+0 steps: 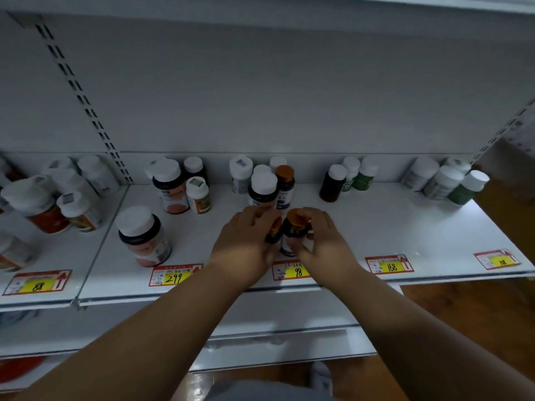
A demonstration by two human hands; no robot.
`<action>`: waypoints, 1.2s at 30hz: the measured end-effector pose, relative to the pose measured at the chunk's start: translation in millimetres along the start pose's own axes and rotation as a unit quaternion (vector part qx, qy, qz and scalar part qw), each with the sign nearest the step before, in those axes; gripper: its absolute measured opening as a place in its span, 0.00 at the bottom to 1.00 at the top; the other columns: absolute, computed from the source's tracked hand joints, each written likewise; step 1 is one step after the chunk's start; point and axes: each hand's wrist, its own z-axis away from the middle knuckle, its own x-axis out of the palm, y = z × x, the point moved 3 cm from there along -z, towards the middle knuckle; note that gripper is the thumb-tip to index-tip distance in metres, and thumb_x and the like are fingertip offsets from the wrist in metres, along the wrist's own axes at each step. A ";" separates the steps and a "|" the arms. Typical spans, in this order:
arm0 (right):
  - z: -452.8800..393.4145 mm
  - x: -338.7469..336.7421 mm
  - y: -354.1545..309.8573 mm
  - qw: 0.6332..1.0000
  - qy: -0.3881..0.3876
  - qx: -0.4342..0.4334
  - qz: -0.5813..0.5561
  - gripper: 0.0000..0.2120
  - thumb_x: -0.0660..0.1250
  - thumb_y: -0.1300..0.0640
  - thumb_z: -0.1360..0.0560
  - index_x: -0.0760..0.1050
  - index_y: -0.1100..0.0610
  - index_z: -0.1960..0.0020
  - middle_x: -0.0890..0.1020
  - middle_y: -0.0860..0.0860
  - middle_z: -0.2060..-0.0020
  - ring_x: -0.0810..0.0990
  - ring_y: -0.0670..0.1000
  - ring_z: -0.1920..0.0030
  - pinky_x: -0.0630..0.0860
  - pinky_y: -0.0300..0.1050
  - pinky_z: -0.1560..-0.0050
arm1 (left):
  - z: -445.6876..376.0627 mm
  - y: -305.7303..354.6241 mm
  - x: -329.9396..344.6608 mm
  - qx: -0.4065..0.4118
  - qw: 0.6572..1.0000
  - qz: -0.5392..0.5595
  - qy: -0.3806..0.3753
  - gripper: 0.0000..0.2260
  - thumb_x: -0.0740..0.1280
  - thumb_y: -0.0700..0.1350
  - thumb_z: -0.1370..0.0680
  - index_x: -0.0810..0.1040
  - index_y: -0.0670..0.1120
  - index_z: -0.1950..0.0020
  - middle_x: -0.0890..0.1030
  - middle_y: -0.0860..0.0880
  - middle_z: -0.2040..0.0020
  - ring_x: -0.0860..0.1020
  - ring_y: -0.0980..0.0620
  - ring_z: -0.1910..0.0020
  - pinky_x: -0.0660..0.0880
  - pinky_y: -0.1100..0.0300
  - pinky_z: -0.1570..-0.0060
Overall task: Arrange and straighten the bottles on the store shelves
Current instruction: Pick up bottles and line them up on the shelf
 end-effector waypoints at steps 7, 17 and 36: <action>-38.1 -51.4 23.2 0.990 0.114 0.075 0.045 0.17 0.63 0.56 0.22 0.69 0.55 0.33 0.73 0.53 0.42 0.74 0.53 0.43 0.72 0.45 0.45 | -25.2 30.1 -14.2 0.045 0.994 -0.038 0.092 0.23 0.69 0.53 0.27 0.75 0.45 0.35 0.76 0.42 0.42 0.73 0.41 0.46 0.70 0.49 0.47; -115.9 -65.6 97.3 0.965 -0.111 0.022 0.237 0.23 0.63 0.59 0.23 0.68 0.56 0.29 0.67 0.58 0.31 0.68 0.63 0.35 0.65 0.52 0.32 | -61.9 62.1 5.3 -0.013 0.995 -0.012 0.093 0.18 0.60 0.50 0.25 0.73 0.48 0.37 0.76 0.46 0.43 0.75 0.43 0.49 0.71 0.51 0.48; -79.0 -107.3 0.8 0.981 0.051 0.024 -0.184 0.10 0.65 0.48 0.23 0.70 0.53 0.47 0.78 0.45 0.57 0.76 0.36 0.60 0.73 0.36 0.60 | -42.4 84.4 -12.7 -0.138 0.970 0.102 0.173 0.23 0.61 0.59 0.24 0.75 0.45 0.37 0.77 0.49 0.46 0.74 0.49 0.47 0.70 0.59 0.48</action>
